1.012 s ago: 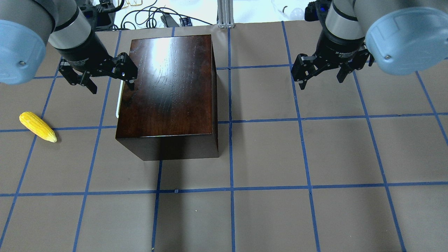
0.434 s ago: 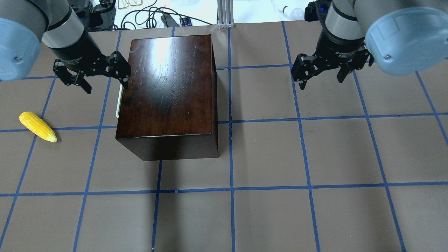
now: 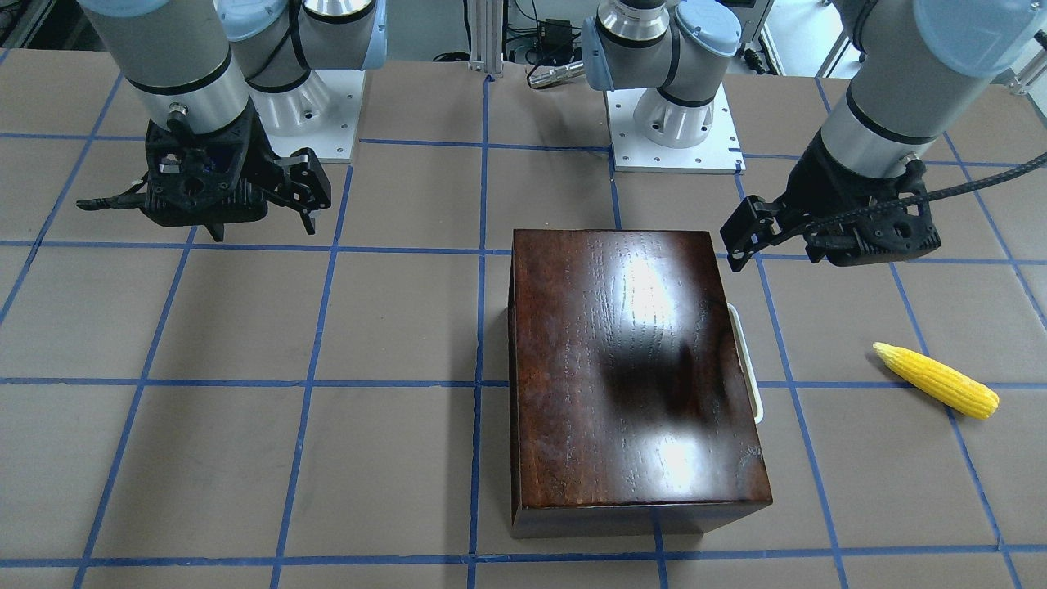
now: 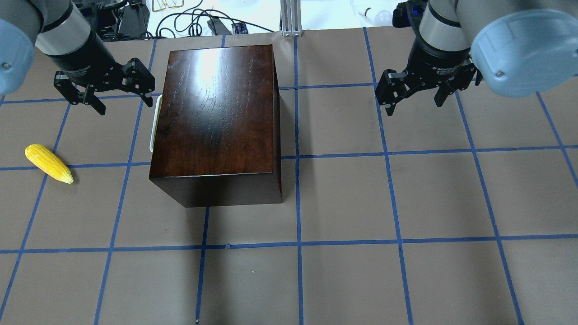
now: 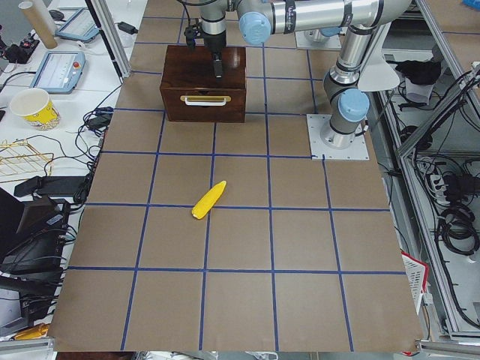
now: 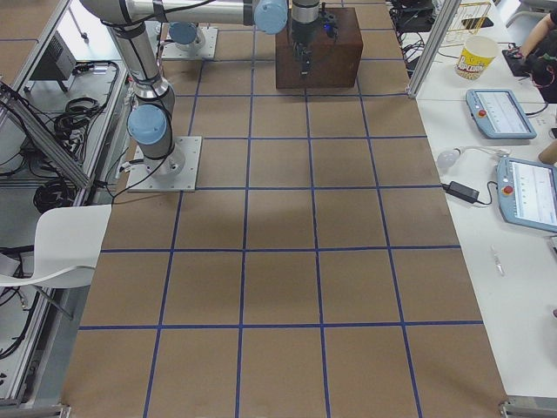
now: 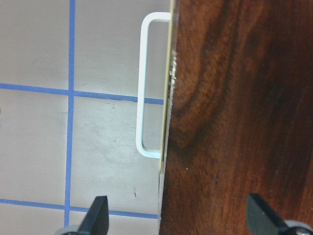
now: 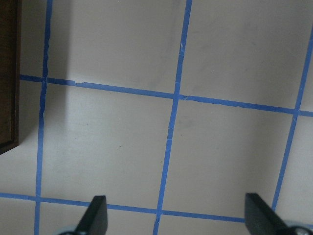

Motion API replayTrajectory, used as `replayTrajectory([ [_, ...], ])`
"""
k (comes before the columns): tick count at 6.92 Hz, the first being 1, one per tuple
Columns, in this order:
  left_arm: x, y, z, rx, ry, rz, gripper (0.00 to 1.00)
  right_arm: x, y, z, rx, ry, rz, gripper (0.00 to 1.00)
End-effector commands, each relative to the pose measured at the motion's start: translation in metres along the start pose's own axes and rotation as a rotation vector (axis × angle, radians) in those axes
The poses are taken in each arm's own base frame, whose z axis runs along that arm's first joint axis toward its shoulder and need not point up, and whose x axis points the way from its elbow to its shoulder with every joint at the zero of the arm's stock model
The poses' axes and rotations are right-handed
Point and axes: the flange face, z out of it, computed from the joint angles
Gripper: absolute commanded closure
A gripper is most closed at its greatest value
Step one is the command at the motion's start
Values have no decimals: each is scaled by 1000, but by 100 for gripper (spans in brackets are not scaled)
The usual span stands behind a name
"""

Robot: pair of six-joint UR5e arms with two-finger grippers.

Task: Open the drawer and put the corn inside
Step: 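Move the left gripper outward and down beside the drawer's white handle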

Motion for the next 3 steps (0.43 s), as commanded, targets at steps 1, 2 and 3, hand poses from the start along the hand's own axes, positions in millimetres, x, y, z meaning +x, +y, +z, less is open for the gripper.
replayTrajectory([
  [1, -28, -8, -3, 7, 2, 46, 0, 0, 0, 0, 0, 0, 0, 0],
  [2, -39, -10, -2, 8, 4, 63, 0, 2, 0, 0, 0, 0, 3, 0],
  [3, -47, -11, -1, 5, 3, 90, 0, 0, 0, 0, 0, 0, 0, 0],
])
